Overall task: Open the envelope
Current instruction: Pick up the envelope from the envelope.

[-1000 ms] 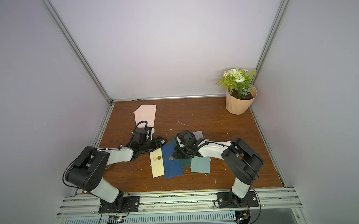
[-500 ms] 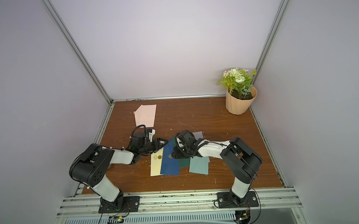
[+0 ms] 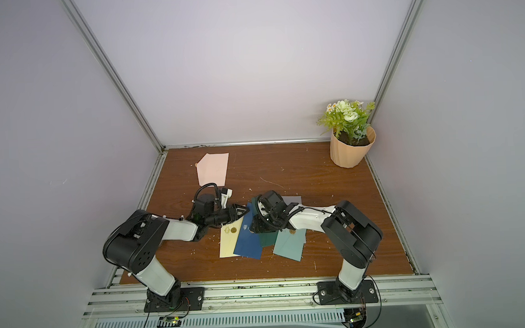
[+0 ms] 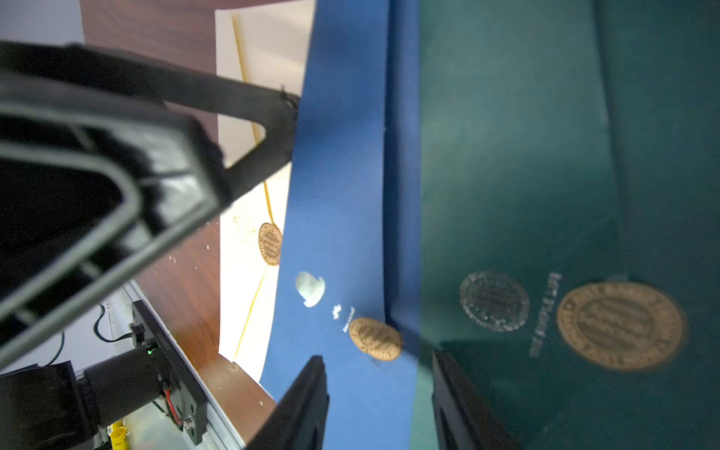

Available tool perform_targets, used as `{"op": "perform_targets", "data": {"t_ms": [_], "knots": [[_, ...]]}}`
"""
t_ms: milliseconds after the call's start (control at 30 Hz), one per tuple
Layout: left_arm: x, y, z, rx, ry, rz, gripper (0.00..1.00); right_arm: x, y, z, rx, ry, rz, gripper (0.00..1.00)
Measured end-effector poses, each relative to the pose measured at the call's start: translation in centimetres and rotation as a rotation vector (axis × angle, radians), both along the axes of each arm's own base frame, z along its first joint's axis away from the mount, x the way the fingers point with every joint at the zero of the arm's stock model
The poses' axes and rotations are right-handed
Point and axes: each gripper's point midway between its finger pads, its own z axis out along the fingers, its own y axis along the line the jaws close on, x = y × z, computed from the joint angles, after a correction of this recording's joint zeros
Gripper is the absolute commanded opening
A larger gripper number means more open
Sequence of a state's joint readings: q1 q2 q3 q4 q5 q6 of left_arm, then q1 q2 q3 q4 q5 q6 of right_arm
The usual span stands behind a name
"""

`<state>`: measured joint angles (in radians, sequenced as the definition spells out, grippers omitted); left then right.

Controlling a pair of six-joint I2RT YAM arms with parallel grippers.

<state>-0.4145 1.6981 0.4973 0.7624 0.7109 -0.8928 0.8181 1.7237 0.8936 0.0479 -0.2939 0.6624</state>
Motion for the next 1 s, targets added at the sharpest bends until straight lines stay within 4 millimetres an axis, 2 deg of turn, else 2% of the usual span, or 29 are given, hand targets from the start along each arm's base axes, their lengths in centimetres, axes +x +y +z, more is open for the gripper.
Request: {"op": "perform_targets", "data": {"t_ms": [300, 533, 700, 833, 1000], "knots": [[-0.6, -0.4, -1.8, 0.029, 0.037, -0.036, 0.42, 0.0, 0.0, 0.0, 0.000, 0.000, 0.001, 0.50], [-0.3, -1.0, -2.5, 0.026, 0.050, -0.068, 0.25, 0.0, 0.1, -0.1, 0.003, -0.001, 0.002, 0.49], [0.0, -1.4, -2.5, 0.023, 0.042, -0.088, 0.17, 0.0, 0.3, -0.1, 0.006, -0.002, 0.005, 0.49], [0.1, -1.5, -2.8, 0.033, 0.042, -0.104, 0.01, -0.1, 0.3, -0.1, 0.006, -0.002, 0.008, 0.49], [0.1, -1.5, -3.1, 0.060, 0.037, -0.123, 0.00, -0.1, 0.3, -0.1, 0.007, -0.002, 0.008, 0.50]]}}
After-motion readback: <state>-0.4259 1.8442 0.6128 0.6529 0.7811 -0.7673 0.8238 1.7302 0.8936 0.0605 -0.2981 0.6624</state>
